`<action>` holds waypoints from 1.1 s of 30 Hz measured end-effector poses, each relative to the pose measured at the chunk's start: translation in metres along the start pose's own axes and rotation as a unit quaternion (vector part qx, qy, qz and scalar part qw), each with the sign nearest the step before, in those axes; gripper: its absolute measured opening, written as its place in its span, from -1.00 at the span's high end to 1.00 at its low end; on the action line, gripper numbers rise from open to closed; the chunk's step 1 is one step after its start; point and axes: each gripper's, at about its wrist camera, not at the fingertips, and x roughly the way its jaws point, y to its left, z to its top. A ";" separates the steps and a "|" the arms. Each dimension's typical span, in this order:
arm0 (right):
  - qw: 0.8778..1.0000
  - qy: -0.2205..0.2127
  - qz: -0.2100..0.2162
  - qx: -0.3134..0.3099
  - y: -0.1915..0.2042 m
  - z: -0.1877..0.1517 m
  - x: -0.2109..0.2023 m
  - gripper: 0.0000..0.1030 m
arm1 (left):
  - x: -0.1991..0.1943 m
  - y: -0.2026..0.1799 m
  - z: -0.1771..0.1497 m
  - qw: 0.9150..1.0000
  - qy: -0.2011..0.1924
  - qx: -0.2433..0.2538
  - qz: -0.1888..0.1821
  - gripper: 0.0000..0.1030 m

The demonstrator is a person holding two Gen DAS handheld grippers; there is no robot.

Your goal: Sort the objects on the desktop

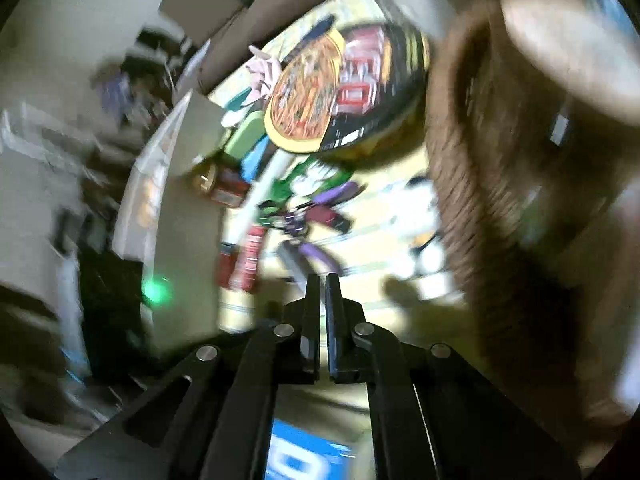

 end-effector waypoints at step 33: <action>0.995 0.030 0.057 -0.075 0.010 -0.016 0.007 0.68 | 0.024 0.003 0.029 0.996 0.007 -0.078 -0.048 0.07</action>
